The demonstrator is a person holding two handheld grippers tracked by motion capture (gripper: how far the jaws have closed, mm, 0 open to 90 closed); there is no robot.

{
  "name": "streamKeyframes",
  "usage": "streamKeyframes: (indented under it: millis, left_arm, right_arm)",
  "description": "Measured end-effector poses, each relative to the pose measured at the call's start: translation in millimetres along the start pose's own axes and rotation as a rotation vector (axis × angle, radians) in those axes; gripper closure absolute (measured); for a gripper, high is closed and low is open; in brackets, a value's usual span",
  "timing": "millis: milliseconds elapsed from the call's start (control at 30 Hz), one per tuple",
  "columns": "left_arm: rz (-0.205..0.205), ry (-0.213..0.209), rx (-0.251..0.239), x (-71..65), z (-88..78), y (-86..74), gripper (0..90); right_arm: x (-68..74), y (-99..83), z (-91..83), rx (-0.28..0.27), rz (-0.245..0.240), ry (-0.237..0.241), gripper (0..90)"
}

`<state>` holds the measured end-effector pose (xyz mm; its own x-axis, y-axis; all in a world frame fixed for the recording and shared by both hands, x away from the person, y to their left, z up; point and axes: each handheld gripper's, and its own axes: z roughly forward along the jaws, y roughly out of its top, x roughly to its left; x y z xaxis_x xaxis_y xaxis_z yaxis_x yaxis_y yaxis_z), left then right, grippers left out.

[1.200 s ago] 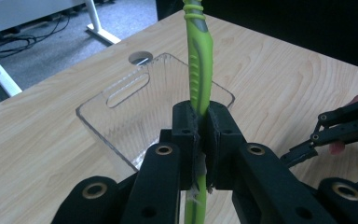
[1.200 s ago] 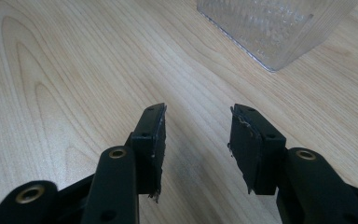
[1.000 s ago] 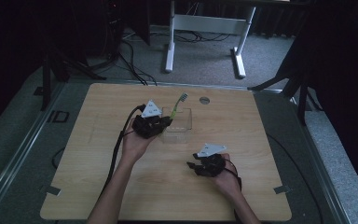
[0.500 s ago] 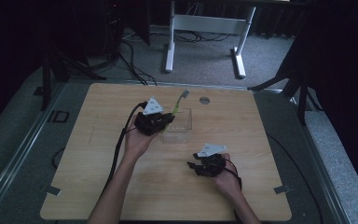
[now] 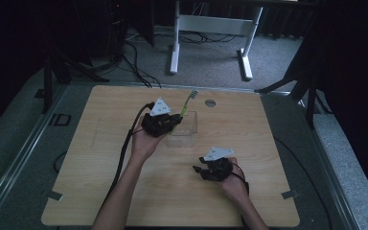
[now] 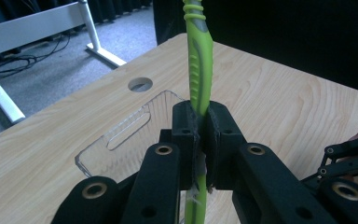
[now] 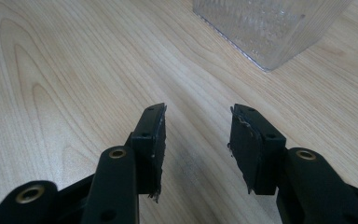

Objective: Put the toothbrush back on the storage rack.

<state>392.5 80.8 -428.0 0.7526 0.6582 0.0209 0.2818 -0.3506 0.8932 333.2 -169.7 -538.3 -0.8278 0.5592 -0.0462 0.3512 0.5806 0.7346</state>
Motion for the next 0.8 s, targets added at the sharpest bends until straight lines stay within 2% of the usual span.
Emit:
streamKeyframes:
  millis: [400, 800]
  left_arm:
    - [0.002, 0.002, -0.020, 1.2, 1.9, 2.0, 83.2]
    - [-0.007, 0.015, -0.048, 3.0, 10.9, 0.5, 83.1]
  right_arm:
    - [0.2, -0.1, 0.2, -0.001, -0.003, 0.000, 55.3]
    - [0.1, -0.4, 0.0, 0.002, 0.001, 0.001, 55.3]
